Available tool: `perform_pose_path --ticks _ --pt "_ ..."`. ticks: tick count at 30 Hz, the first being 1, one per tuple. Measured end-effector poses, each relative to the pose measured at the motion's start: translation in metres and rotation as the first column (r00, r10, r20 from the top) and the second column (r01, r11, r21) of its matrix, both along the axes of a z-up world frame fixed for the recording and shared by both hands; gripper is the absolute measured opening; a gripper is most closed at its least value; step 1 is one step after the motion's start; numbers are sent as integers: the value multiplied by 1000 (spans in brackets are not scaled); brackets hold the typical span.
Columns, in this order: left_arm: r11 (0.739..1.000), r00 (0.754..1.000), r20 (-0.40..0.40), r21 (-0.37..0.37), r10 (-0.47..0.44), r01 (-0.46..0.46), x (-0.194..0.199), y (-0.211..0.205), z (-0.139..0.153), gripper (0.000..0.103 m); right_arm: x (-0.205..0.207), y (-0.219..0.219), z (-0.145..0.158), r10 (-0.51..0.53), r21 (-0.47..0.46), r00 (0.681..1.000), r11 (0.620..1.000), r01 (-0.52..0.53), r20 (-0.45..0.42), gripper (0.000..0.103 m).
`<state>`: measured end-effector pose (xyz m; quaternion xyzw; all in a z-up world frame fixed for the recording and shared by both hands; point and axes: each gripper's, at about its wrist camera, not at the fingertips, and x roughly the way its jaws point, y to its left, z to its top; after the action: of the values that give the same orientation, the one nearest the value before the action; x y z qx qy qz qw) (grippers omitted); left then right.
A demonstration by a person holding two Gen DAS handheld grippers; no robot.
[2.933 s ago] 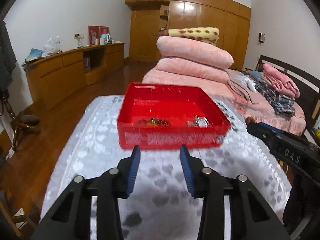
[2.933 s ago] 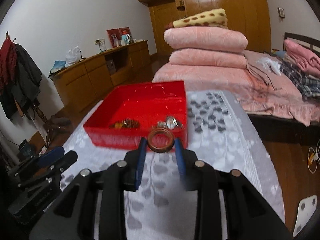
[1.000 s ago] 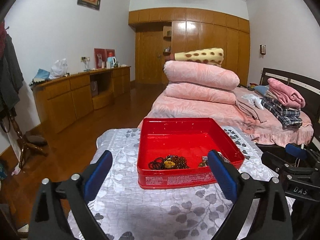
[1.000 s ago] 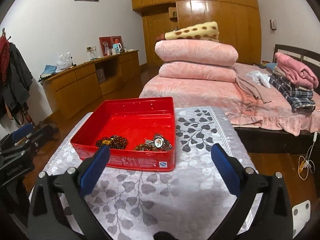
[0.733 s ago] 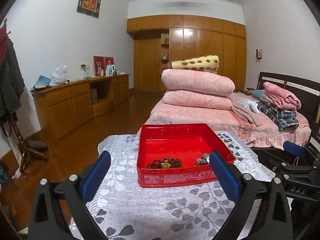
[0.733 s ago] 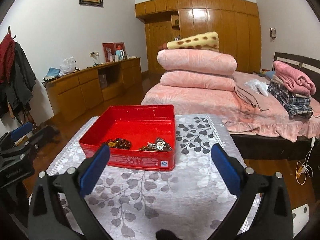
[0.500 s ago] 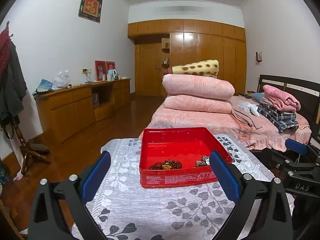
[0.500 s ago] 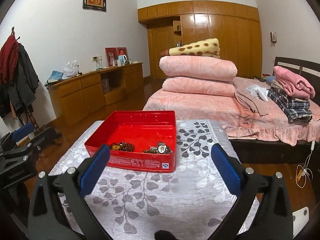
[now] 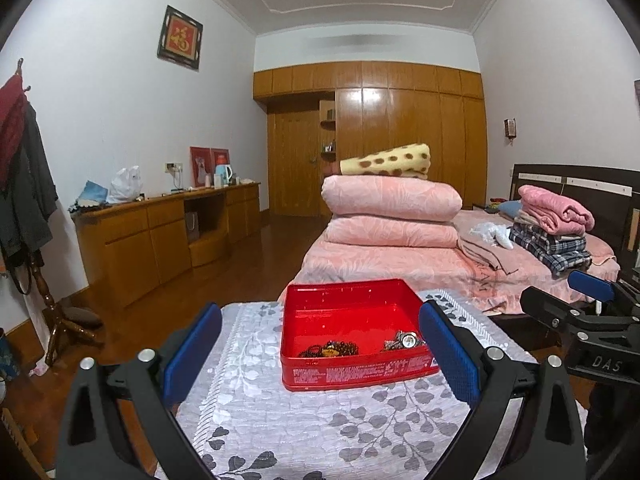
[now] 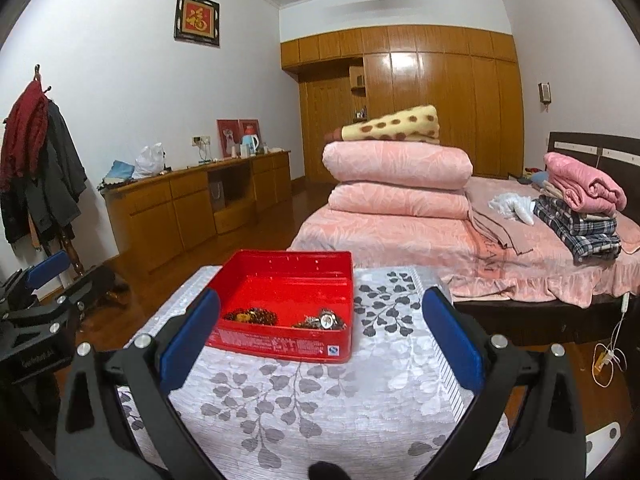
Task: Organize jewelry
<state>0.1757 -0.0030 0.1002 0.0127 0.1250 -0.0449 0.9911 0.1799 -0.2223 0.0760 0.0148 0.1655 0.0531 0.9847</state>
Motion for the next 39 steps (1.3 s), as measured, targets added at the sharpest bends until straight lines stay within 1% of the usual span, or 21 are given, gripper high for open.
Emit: perform_pose_path --ticks 6,15,39 --pt "1000 999 46 2 -1 1 -14 0 9 97 -12 0 9 8 0 999 1000 -8 39 98" --pt "1000 998 68 -5 -7 7 -24 -1 16 97 -19 2 15 13 -6 998 1000 -13 58 98" --pt "1000 997 72 -22 2 -1 -27 5 20 97 -19 3 20 15 -12 998 1000 -15 68 98"
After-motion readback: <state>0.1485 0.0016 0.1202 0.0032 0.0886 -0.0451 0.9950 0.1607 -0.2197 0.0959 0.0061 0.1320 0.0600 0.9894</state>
